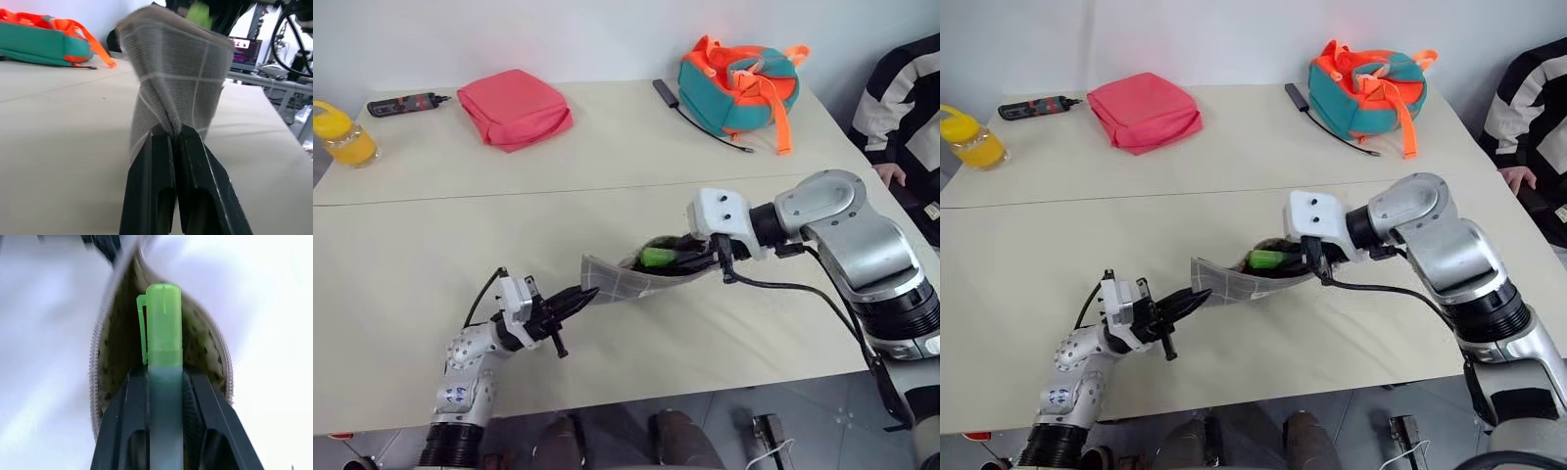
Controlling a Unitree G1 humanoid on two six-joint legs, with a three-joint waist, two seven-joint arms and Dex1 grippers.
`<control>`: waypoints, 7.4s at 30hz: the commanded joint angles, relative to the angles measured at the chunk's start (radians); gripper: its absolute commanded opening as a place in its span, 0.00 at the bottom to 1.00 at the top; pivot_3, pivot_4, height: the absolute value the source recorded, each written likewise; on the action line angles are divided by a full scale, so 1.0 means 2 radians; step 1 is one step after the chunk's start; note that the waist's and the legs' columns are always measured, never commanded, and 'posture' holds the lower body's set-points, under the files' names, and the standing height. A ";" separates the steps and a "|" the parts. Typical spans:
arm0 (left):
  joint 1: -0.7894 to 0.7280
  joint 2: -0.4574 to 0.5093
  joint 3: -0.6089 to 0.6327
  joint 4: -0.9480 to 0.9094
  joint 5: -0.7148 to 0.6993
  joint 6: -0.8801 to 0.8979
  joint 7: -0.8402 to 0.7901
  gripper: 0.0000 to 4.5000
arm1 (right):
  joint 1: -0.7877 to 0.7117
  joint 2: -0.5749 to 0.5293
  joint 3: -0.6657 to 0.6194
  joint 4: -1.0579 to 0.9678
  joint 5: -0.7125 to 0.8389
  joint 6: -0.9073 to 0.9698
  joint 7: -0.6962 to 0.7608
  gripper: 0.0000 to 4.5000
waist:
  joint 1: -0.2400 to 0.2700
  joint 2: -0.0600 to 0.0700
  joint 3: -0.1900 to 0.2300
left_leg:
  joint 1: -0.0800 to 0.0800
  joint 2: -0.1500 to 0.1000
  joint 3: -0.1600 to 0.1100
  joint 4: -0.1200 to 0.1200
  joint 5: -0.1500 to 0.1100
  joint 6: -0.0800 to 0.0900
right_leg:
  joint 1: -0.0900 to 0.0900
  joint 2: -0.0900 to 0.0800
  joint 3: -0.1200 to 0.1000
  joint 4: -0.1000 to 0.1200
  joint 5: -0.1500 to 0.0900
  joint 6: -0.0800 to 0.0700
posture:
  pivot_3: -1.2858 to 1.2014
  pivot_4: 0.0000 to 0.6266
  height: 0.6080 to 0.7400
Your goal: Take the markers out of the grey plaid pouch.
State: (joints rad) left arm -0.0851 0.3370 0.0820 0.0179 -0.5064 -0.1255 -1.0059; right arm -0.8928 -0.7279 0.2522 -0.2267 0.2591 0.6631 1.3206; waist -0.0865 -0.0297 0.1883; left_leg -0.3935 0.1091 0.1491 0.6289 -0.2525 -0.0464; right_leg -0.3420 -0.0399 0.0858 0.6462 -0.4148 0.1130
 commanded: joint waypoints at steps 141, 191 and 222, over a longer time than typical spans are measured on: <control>0.029 -0.055 0.019 -0.024 -0.129 0.171 0.026 0.00 | -0.019 0.140 0.162 0.169 -0.267 -0.190 -0.070 0.56 | -0.002 0.004 0.000 | -0.003 0.004 0.002 0.010 -0.001 -0.002 | -0.006 0.006 0.003 0.010 0.001 0.001 | 0.52 0.24 1.00; -0.034 0.001 0.065 -0.019 -0.047 0.072 0.021 0.00 | -0.091 0.163 -0.073 0.088 -0.008 -0.072 -0.126 0.13 | 0.000 0.002 0.000 | 0.001 0.004 0.002 0.004 -0.002 -0.003 | 0.000 0.006 0.002 0.003 0.001 0.000 | 0.52 0.24 1.00; 0.019 0.156 0.057 0.050 0.259 -0.153 0.199 0.24 | 0.149 0.034 0.026 0.093 -0.143 -0.163 -0.140 0.35 | 0.000 0.001 0.001 | -0.005 0.005 0.013 0.004 -0.002 -0.003 | -0.013 0.006 0.007 0.008 0.001 0.001 | 0.52 0.24 1.00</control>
State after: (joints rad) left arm -0.0600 0.6441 0.2020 0.1303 0.0436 -0.4369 -0.5901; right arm -0.5996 -0.6583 0.3084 -0.0161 -0.0451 0.3283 1.0277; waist -0.0868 -0.0279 0.1894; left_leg -0.4030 0.1198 0.1759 0.6379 -0.2561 -0.0521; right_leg -0.3674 -0.0271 0.1000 0.6630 -0.4132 0.1143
